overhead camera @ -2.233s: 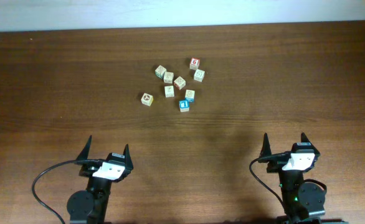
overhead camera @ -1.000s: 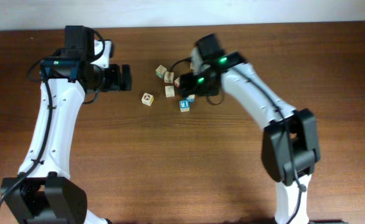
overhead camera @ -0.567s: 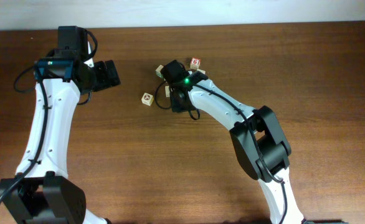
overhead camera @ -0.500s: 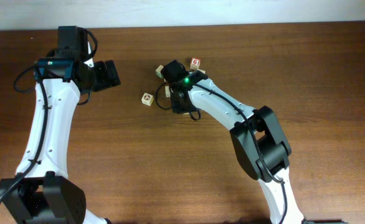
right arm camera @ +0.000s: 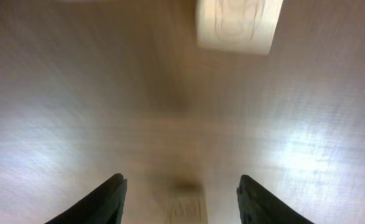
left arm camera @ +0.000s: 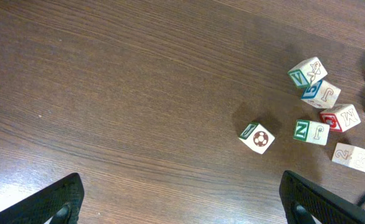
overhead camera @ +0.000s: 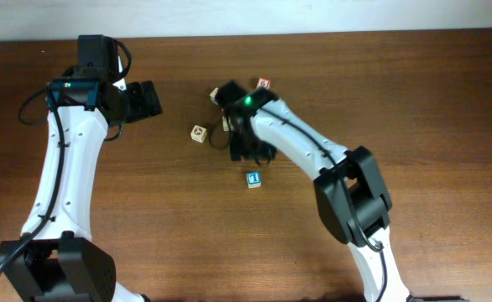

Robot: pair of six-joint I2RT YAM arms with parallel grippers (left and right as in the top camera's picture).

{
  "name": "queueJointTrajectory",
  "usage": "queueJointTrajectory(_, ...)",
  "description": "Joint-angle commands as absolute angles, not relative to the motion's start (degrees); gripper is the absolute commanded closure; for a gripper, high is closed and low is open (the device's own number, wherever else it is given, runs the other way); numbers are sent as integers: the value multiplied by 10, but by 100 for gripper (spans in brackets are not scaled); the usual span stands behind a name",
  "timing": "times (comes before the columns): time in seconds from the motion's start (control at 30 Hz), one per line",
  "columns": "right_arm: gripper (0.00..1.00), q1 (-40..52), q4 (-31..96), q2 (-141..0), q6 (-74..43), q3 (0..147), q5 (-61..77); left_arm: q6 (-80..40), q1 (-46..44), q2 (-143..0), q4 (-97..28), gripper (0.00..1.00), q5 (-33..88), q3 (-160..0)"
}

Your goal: Rotate 3 blocks

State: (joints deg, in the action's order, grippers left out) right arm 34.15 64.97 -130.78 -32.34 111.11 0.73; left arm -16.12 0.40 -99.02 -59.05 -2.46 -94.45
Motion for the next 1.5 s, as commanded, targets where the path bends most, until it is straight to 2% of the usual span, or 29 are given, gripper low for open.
queueJointTrajectory(0.0, 41, 304, 581, -1301, -285, 1133, -20, -167, 4, -993, -591, 1, -33, -953)
queueJointTrajectory(0.17, 41, 287, 499, -1329, -256, 1127, -65, -167, 4, -993, -591, 1, -33, -953)
queueJointTrajectory(0.3, 48, 289, 503, -1362, -240, 1124, -52, -167, 4, -993, -591, 1, -33, -953)
queueJointTrajectory(0.4, 66, 288, 503, -1363, -240, 1124, -52, -167, 4, -993, -591, 1, -33, -953)
queueJointTrajectory(0.43, 76, 289, 507, -1363, -240, 1124, -52, -167, 4, -993, -591, 1, -33, -953)
queueJointTrajectory(0.53, 88, 289, 525, -1360, -240, 1126, -44, -167, 4, -993, -591, 1, -33, -953)
queueJointTrajectory(0.6, 93, 288, 583, -1330, -240, 1143, -34, -167, 4, -993, -591, 1, -33, -953)
queueJointTrajectory(0.7, 92, 288, 672, -1251, -240, 1160, -6, -167, 4, -993, -591, 1, -33, -953)
queueJointTrajectory(0.73, 88, 288, 699, -1235, -240, 1160, -6, -167, 4, -993, -591, 1, -33, -953)
queueJointTrajectory(0.8, 88, 290, 733, -1233, -240, 1145, 1, -167, 4, -993, -591, 1, -33, -953)
queueJointTrajectory(0.87, 88, 294, 730, -1233, -243, 1100, 0, -167, 4, -993, -591, 1, -33, -953)
queueJointTrajectory(1.13, 87, 312, 586, -1233, -244, 938, 41, -167, 4, -993, -591, 1, -33, -953)
queueJointTrajectory(1.27, 75, 316, 580, -1233, -244, 927, 46, -167, 4, -993, -591, 1, -33, -953)
queueJointTrajectory(1.33, 63, 314, 587, -1232, -244, 936, 50, -167, 4, -993, -591, 1, -33, -953)
queueJointTrajectory(1.47, 49, 296, 643, -1232, -215, 1046, 50, -167, 4, -993, -591, 1, -33, -953)
